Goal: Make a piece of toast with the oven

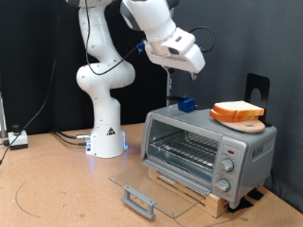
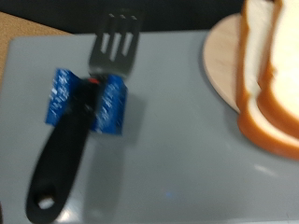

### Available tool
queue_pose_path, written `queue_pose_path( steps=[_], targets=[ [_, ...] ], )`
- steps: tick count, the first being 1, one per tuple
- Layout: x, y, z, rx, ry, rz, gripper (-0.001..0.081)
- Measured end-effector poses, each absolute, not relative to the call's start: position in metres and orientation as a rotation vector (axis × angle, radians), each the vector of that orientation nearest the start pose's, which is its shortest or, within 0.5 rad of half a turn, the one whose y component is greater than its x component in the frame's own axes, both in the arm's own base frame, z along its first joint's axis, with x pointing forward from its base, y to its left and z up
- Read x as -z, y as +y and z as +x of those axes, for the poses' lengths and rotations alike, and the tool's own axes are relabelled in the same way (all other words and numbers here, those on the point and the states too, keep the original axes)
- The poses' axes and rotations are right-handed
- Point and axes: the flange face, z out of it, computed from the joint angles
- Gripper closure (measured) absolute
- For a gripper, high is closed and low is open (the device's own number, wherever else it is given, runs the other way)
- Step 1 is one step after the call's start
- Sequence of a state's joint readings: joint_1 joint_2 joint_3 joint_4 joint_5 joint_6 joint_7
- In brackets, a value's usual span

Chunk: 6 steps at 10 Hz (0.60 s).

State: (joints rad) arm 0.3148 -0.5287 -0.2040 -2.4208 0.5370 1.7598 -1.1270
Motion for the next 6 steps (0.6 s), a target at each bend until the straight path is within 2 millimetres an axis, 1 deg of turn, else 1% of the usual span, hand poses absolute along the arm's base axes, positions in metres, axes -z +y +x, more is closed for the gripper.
queue_pose_path(
  steps=[2, 3, 5, 6],
  targets=[
    [-0.512, 0.084, 0.352, 0.274, -1.313, -2.139, -0.0003],
    [-0.519, 0.082, 0.342, 0.302, -1.262, -2.170, -0.0003],
    [-0.531, 0.069, 0.325, 0.340, -1.151, -2.225, -0.0003],
    [-0.533, 0.065, 0.318, 0.321, -1.146, -2.224, -0.0003]
  ],
)
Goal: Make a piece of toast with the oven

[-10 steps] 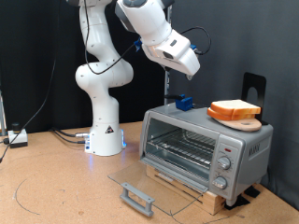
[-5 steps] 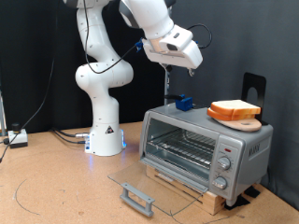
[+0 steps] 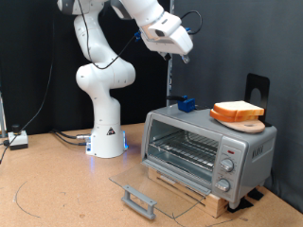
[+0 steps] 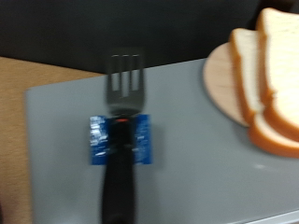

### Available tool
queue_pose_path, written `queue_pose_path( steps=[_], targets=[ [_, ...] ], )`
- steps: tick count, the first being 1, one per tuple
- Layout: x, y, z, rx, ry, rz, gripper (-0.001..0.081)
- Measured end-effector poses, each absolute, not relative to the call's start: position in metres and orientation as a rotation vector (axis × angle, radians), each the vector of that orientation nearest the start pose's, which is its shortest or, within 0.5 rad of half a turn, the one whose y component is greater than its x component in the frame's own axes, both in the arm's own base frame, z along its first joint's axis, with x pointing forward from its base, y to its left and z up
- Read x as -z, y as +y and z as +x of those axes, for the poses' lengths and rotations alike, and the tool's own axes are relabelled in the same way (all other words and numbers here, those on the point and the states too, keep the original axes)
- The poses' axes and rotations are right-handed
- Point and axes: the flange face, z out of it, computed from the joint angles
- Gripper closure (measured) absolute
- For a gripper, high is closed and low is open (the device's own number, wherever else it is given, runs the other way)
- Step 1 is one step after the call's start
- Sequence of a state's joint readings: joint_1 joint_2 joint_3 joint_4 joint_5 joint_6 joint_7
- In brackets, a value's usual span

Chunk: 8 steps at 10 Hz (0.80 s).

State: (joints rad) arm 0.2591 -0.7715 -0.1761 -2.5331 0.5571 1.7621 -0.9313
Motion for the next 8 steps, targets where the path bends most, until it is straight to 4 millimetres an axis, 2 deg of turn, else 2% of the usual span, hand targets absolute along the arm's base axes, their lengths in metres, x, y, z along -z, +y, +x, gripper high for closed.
queue_pose_path(
  steps=[2, 4, 5, 8],
  targets=[
    [-0.531, 0.060, 0.308, 0.249, -1.147, -2.184, -0.0003],
    [-0.530, 0.063, 0.308, 0.253, -1.182, -2.183, -0.0003],
    [-0.525, 0.071, 0.306, 0.218, -1.238, -2.197, -0.0003],
    [-0.500, 0.112, 0.303, 0.072, -1.354, -2.260, -0.0003]
  ],
)
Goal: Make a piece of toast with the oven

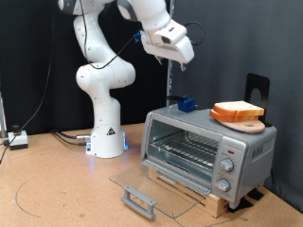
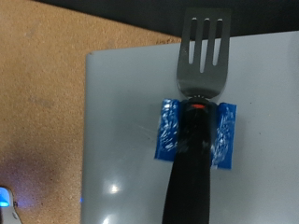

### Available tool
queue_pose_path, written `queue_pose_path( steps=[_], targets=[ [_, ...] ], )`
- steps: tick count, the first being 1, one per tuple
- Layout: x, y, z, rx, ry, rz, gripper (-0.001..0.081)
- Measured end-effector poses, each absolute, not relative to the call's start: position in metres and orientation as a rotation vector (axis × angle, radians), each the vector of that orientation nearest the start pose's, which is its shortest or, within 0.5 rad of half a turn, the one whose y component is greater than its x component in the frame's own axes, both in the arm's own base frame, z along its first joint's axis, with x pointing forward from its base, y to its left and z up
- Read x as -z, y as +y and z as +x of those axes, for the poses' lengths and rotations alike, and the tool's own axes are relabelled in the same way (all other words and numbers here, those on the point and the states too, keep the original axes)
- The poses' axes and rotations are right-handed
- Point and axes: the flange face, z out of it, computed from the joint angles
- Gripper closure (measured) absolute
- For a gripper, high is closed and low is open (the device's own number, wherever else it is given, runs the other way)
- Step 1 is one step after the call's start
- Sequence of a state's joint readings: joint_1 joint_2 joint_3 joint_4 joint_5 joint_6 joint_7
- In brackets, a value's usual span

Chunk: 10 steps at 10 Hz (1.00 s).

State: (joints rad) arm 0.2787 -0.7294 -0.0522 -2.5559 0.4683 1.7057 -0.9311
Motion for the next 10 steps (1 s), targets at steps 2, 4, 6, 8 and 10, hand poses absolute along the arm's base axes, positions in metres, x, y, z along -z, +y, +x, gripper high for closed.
queue_pose_path(
  steps=[2, 4, 6, 8, 10],
  targets=[
    [-0.485, 0.135, 0.305, 0.054, -1.354, -2.299, -0.0003],
    [-0.482, 0.139, 0.306, 0.047, -1.345, -2.305, -0.0003],
    [-0.473, 0.144, 0.303, 0.055, -1.393, -2.345, -0.0003],
    [-0.450, 0.155, 0.288, 0.008, -1.425, -2.383, -0.0003],
    [-0.428, 0.157, 0.280, 0.005, -1.413, -2.429, -0.0003]
  ],
)
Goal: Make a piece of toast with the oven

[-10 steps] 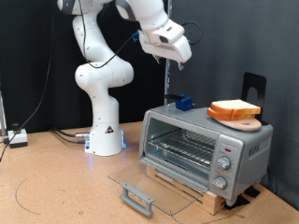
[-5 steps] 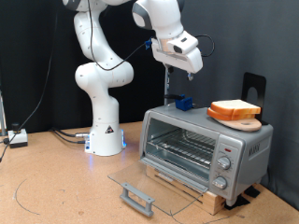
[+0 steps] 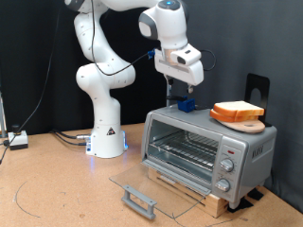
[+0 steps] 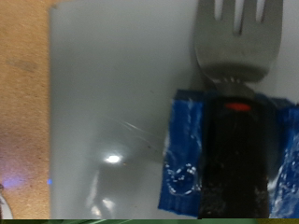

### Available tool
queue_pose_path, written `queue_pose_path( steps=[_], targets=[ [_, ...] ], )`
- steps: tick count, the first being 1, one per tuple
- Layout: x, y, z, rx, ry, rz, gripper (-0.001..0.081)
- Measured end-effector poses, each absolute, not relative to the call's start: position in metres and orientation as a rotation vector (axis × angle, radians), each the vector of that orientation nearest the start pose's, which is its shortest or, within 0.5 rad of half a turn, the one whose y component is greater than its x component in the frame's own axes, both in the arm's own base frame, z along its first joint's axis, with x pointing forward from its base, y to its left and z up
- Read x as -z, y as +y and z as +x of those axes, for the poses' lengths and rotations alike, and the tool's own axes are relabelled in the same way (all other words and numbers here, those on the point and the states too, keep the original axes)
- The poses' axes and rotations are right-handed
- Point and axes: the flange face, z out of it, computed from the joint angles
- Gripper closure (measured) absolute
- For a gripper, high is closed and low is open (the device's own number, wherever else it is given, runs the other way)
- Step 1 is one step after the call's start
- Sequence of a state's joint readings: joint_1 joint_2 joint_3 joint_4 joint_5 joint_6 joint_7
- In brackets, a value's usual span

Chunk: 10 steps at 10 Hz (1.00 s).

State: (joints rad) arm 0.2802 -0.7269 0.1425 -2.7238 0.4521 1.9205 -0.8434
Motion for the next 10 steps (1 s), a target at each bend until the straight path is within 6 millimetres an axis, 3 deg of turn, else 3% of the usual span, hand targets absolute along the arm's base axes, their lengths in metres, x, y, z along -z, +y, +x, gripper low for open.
queue_pose_path(
  steps=[5, 10],
  targets=[
    [-0.392, 0.154, 0.278, 0.063, -1.376, -2.447, -0.0003],
    [-0.381, 0.169, 0.287, 0.149, -1.381, -2.410, -0.0003]
  ],
)
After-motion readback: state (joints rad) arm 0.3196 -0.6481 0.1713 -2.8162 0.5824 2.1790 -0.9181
